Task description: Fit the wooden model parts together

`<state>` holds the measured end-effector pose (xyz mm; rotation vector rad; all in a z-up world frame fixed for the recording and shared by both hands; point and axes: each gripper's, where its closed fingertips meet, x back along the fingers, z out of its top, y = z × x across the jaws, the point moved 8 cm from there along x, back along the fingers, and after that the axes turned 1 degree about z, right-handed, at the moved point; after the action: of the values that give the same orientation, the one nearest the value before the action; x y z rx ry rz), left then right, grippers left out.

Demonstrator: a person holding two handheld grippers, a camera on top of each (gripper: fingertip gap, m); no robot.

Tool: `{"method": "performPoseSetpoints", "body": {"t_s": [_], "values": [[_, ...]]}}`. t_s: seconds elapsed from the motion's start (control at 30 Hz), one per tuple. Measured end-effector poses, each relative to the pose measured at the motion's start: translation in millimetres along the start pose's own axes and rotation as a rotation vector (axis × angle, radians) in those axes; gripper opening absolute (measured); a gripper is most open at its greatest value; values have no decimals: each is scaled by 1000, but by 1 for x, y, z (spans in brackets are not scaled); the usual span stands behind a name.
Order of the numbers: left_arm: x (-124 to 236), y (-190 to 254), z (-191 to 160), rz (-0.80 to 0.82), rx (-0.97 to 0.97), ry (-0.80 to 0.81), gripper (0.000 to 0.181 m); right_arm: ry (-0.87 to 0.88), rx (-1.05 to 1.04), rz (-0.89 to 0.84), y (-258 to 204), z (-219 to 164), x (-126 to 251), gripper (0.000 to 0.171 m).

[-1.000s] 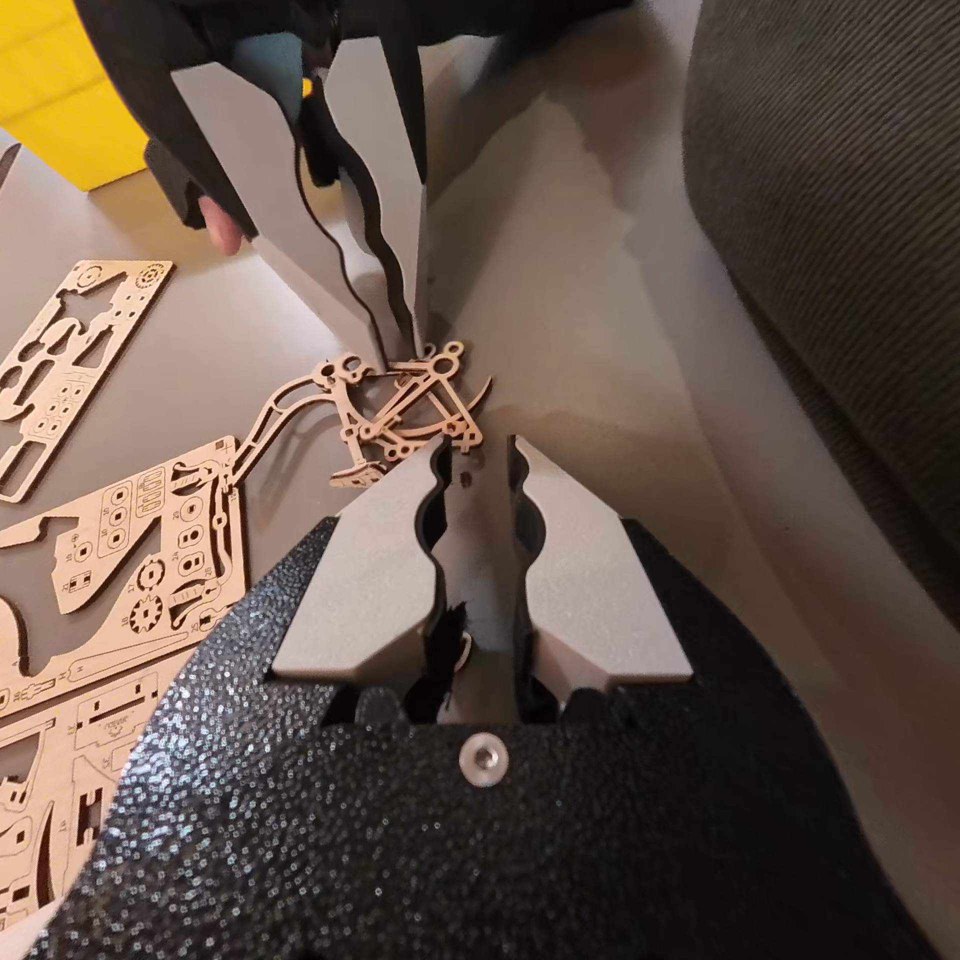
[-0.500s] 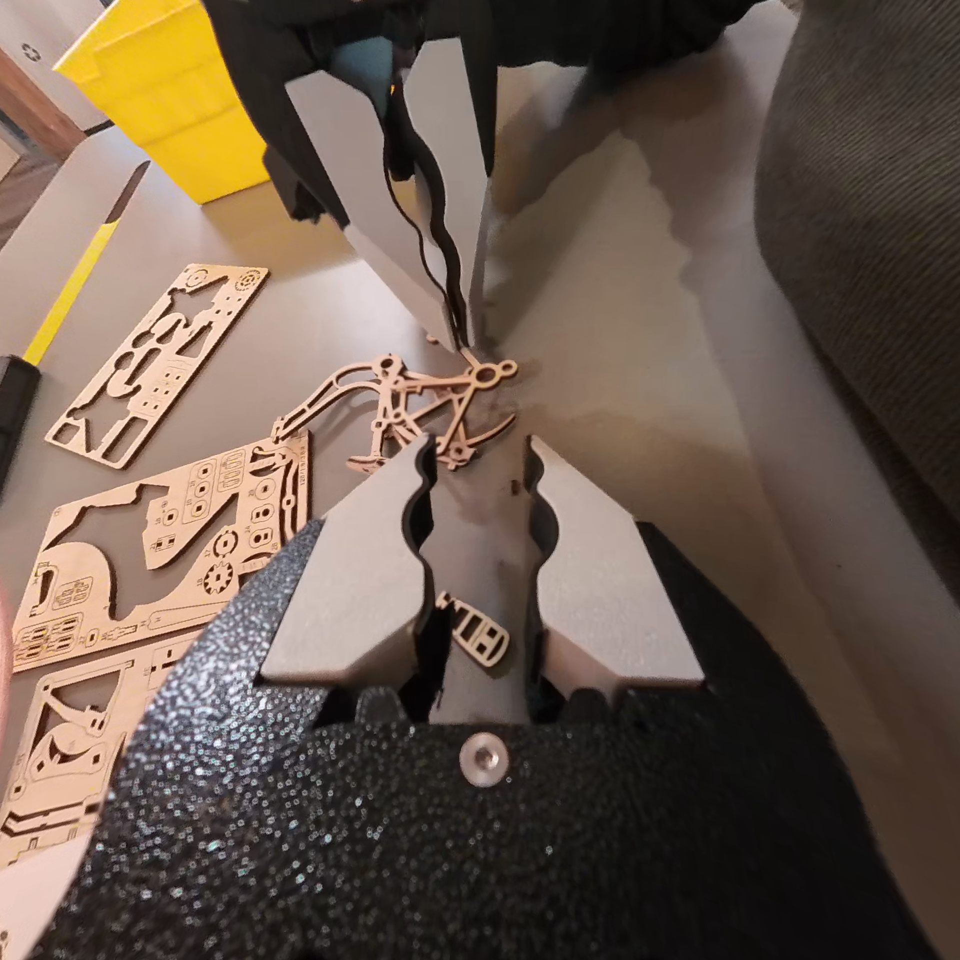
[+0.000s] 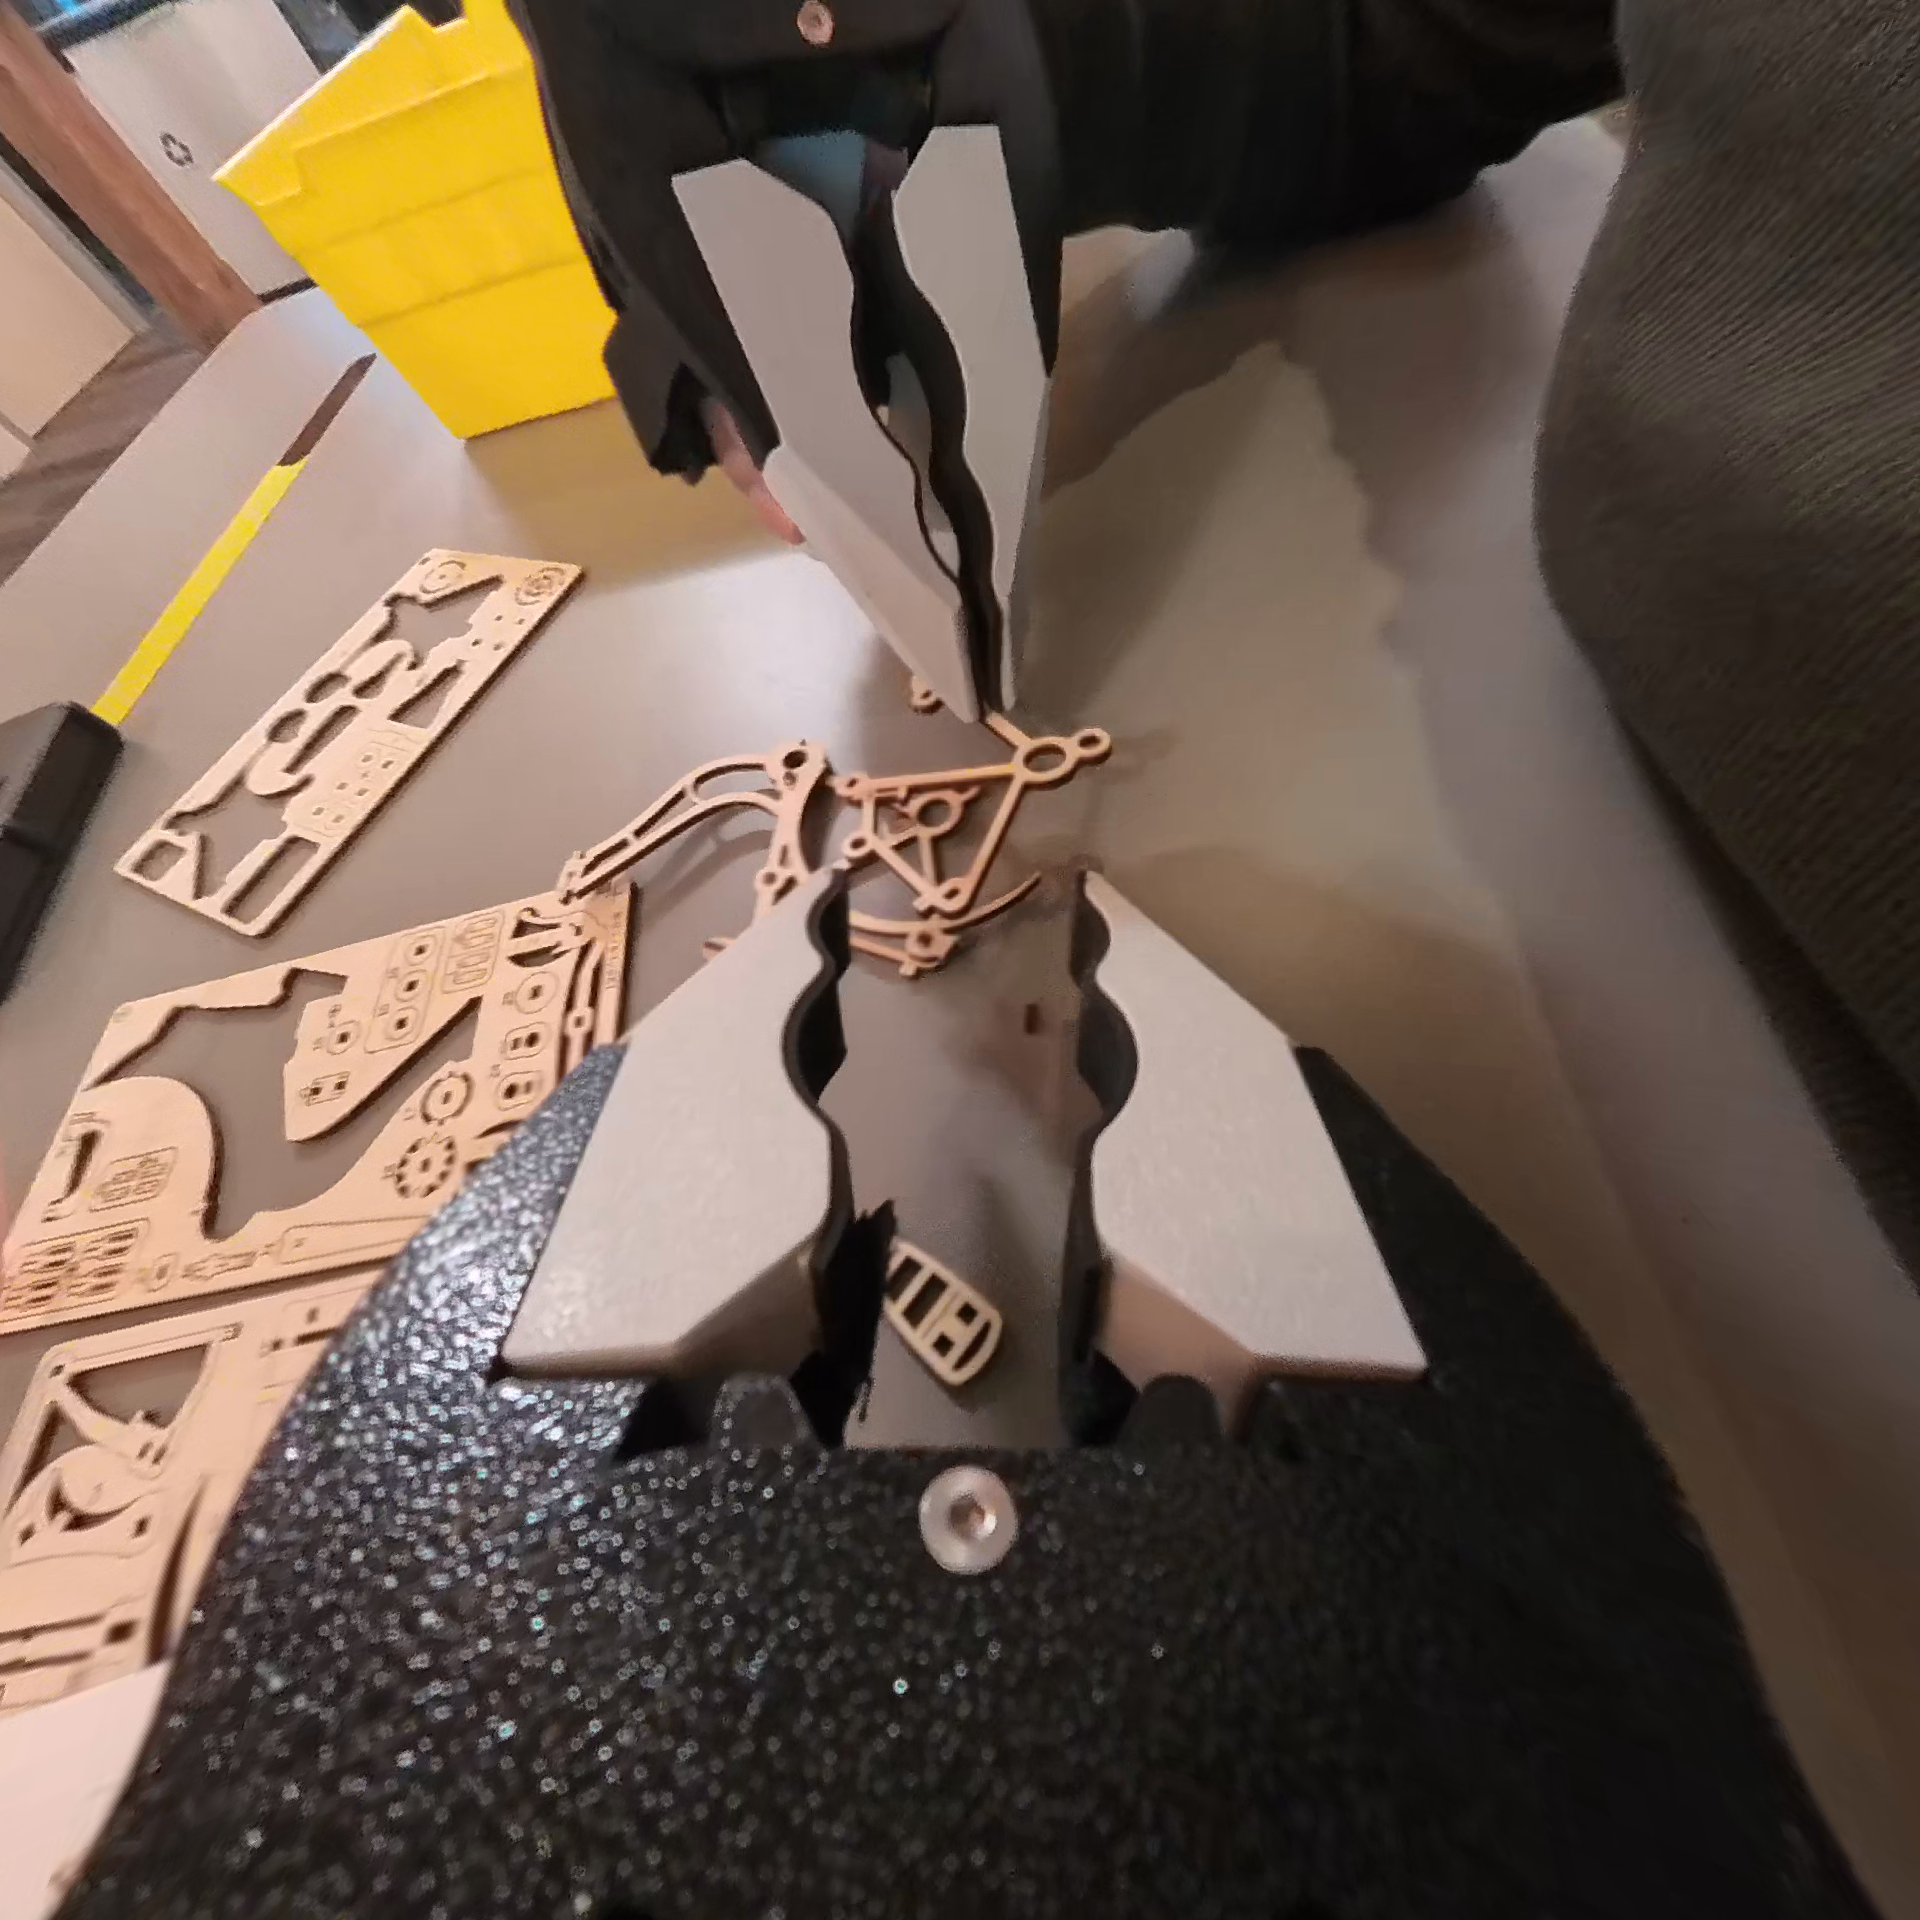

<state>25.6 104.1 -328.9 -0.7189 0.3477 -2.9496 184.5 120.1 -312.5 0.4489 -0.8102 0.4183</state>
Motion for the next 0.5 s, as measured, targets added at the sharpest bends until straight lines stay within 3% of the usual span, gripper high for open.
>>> {"method": "performPoseSetpoints", "body": {"t_s": [0.13, 0.5], "values": [[-3, 5, 4, -46, 69, -11, 61, 18, -22, -20, -13, 2, -3, 0], [-6, 24, 8, -92, -31, 6, 52, 32, -11, -147, -37, 16, -10, 0]]}}
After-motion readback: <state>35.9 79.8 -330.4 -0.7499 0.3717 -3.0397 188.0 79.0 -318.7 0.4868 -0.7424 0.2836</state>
